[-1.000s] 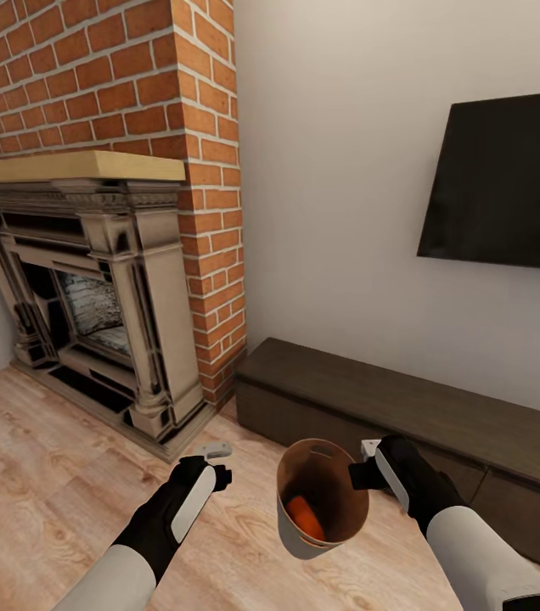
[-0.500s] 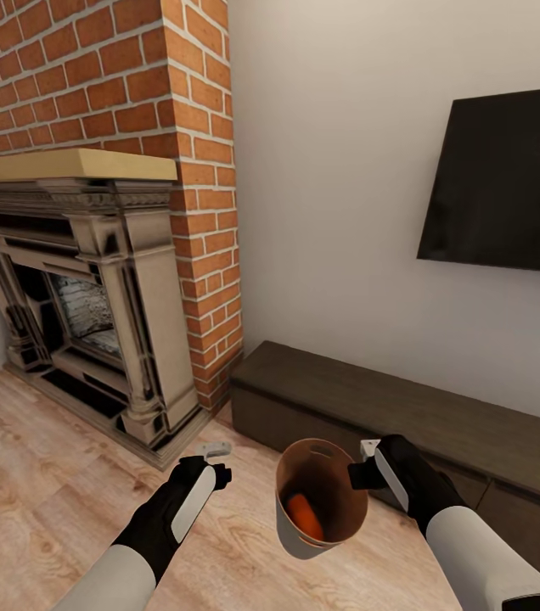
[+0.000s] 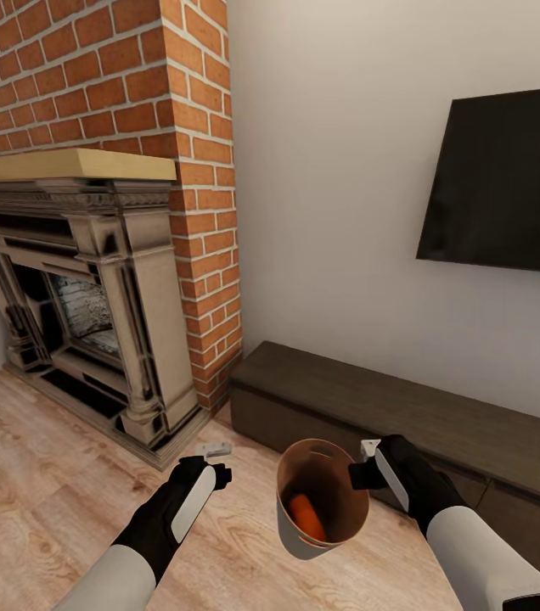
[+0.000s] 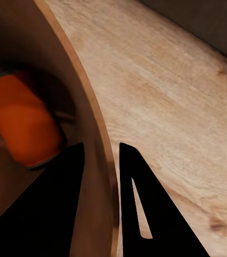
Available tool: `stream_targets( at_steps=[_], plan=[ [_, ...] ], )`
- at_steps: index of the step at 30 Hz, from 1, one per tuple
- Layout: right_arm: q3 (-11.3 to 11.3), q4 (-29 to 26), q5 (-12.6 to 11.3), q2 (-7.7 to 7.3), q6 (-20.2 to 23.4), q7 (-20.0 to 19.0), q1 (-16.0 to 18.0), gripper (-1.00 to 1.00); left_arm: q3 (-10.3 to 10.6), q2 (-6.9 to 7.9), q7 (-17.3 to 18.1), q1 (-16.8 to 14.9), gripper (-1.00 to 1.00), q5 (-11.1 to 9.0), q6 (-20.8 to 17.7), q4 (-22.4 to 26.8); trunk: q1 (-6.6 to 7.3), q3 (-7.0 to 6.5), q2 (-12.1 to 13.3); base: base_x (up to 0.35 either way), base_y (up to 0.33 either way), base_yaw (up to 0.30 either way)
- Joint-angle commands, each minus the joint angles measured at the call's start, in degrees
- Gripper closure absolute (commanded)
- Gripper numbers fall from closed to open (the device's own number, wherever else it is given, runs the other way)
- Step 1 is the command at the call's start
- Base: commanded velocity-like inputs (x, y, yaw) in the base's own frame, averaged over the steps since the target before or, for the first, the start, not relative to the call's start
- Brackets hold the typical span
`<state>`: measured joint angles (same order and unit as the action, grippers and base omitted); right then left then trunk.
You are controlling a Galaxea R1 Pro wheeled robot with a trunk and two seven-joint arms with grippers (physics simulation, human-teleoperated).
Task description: Put the three can of soda from the living room inside the tash can in the kitchen.
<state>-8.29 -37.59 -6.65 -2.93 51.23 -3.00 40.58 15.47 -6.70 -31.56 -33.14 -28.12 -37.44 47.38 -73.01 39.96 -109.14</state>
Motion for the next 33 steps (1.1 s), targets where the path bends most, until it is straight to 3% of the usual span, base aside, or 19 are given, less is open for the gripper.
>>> stream_targets(
  at_steps=[1,17,21,26,30,33],
  plan=[
    [0.01,-0.03,-1.15,-0.05,0.01,-0.23,0.02,1.00,0.00,-0.01,0.01,0.00,-1.00,0.00,0.00,-0.01,0.00,-0.01,0.00,0.000,0.000,0.000],
    [-0.06,-0.12,-1.00,-0.25,0.06,0.01,0.02,1.00,0.00,-0.15,-0.31,0.00,-1.00,-0.07,-0.43,-0.22,0.00,-0.01,0.00,0.000,0.000,0.000],
    [-0.14,-3.30,-0.96,-0.28,0.37,0.07,-0.08,1.00,-0.04,-0.21,-0.46,0.00,-1.00,-0.25,-0.68,-0.98,0.00,-0.01,0.00,0.000,0.000,0.000],
    [-0.11,-10.44,-0.58,-0.34,5.47,0.17,-0.33,1.00,-0.08,-0.49,-0.78,-0.05,-1.00,-0.33,-0.72,-6.28,0.00,-0.01,0.00,0.000,0.000,0.000],
    [-0.01,-14.49,1.79,-0.28,8.44,0.20,-0.44,1.00,-0.44,-0.93,-0.47,-0.61,-1.00,-0.60,0.00,-14.74,0.00,-0.01,0.00,0.000,0.000,0.000],
    [0.07,-15.23,3.49,-0.16,8.77,0.21,-0.48,1.00,-0.65,-1.00,-0.35,-1.05,-1.00,-0.67,0.79,-17.70,0.00,-0.01,0.00,0.000,0.000,0.000]
  ],
)
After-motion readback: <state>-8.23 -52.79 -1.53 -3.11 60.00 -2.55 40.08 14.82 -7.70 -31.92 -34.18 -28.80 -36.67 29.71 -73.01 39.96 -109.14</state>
